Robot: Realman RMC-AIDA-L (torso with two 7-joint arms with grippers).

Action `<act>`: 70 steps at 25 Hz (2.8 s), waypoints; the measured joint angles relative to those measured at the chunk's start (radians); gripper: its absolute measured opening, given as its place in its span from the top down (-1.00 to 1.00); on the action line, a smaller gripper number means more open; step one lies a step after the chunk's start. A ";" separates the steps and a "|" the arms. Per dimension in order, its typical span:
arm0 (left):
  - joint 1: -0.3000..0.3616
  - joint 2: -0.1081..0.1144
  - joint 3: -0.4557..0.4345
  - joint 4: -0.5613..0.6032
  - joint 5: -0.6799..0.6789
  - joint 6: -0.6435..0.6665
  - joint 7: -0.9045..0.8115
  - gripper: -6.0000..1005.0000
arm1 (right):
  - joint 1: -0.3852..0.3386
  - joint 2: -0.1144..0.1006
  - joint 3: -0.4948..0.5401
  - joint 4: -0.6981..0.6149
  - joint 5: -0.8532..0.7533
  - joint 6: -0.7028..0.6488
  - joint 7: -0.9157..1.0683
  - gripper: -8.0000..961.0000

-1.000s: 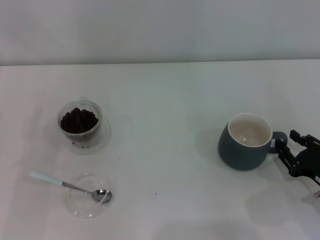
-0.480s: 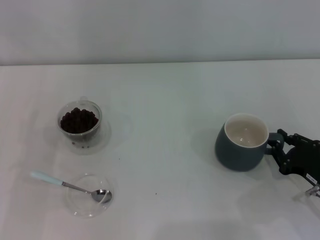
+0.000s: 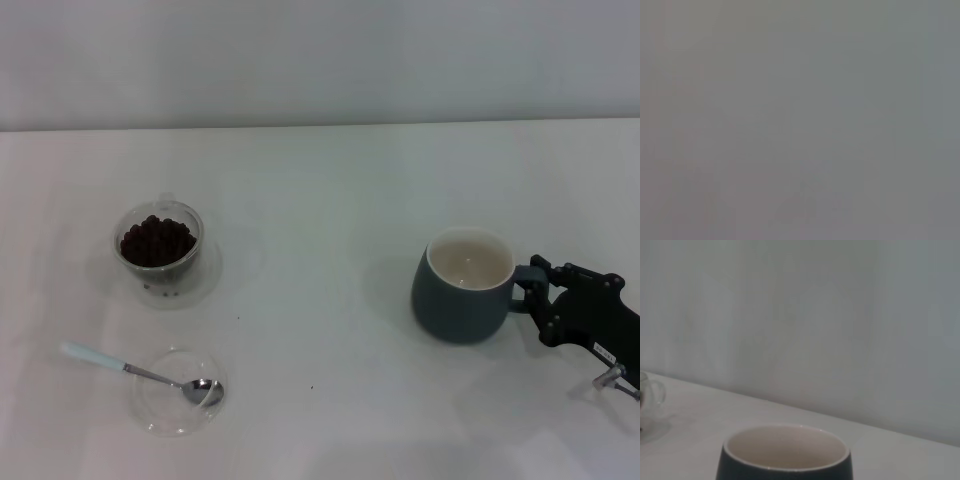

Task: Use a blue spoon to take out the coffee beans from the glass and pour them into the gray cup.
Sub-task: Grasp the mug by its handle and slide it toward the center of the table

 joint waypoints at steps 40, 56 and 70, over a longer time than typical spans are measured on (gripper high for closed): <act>0.039 -0.003 0.000 -0.002 -0.001 0.005 -0.001 -0.74 | 0.165 0.004 -0.333 -0.133 0.008 0.144 0.099 0.65; 0.039 -0.002 0.000 -0.002 -0.001 0.004 -0.001 -0.74 | 0.164 -0.007 -0.379 -0.115 -0.008 0.138 0.093 0.66; 0.041 -0.004 0.000 -0.007 -0.001 0.007 -0.001 -0.74 | 0.143 -0.021 -0.372 -0.113 -0.008 0.117 0.127 0.27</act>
